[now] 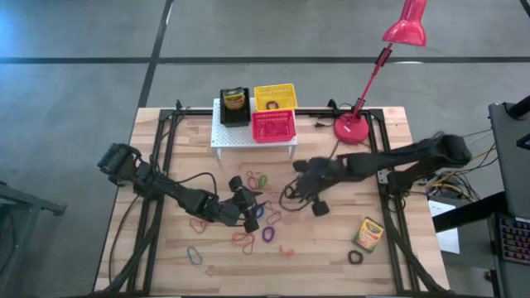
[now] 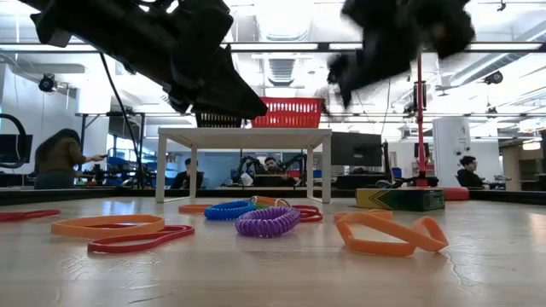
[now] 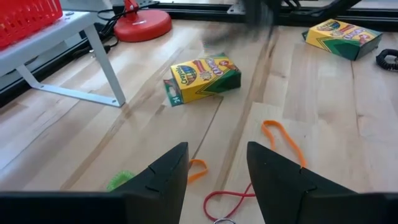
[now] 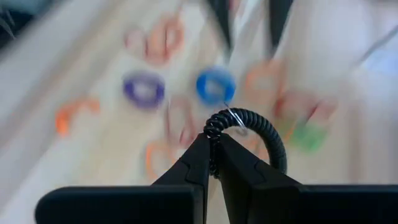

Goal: Pick & Place Office Desk Supplies
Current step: Put the black spring keychain into the yellow bin on the shelf

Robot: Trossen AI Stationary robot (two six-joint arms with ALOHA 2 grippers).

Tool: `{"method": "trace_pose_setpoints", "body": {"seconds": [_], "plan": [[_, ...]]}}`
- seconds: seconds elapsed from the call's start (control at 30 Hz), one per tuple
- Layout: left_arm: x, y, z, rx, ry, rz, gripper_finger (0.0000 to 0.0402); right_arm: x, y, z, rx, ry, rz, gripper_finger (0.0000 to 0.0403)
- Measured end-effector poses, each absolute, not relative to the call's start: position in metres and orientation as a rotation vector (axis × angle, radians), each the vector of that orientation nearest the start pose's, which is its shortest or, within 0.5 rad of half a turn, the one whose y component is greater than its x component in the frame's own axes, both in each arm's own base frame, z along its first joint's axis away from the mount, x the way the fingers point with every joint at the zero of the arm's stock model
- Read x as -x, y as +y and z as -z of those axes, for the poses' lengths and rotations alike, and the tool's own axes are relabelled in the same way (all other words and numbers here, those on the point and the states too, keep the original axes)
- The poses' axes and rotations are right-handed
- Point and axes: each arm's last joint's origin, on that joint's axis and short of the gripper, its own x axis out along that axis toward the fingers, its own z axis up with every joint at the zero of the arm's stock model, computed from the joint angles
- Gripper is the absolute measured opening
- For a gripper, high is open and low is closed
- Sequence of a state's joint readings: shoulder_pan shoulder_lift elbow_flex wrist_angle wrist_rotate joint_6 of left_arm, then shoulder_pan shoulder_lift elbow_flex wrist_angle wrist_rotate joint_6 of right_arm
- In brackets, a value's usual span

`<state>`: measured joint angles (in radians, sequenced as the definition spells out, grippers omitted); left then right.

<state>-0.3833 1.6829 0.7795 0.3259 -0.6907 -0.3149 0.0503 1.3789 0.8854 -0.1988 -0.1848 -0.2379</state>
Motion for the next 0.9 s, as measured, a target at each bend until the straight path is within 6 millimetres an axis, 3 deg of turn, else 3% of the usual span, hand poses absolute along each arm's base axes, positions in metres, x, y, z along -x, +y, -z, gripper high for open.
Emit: {"method": "trace_pose_setpoints", "body": {"seconds": [0.2, 0.33, 0.47, 0.67, 0.77, 0.9], "plan": [[-0.308, -0.103, -0.163, 0.017, 0.431, -0.374, 0.0166, -0.287, -0.018, -0.318, 0.218, 0.392, -0.134, 0.0018], [-0.308, -0.103, -0.163, 0.016, 0.431, -0.375, 0.0166, -0.297, -0.065, -0.345, 0.196, 0.345, 0.023, 0.0018], [-0.308, -0.103, -0.163, 0.015, 0.431, -0.375, 0.0166, -0.313, -0.123, -0.344, 0.122, 0.423, 0.156, 0.0018], [-0.308, -0.103, -0.162, 0.015, 0.432, -0.375, 0.0166, -0.333, -0.204, -0.323, -0.105, 0.549, 0.209, 0.0018], [-0.308, -0.103, -0.162, 0.015, 0.432, -0.375, 0.0166, -0.341, -0.228, -0.313, -0.171, 0.609, 0.242, 0.0018], [-0.308, -0.103, -0.162, 0.018, 0.432, -0.375, 0.0166, -0.35, -0.246, -0.306, -0.249, 0.658, 0.27, 0.0027]]}}
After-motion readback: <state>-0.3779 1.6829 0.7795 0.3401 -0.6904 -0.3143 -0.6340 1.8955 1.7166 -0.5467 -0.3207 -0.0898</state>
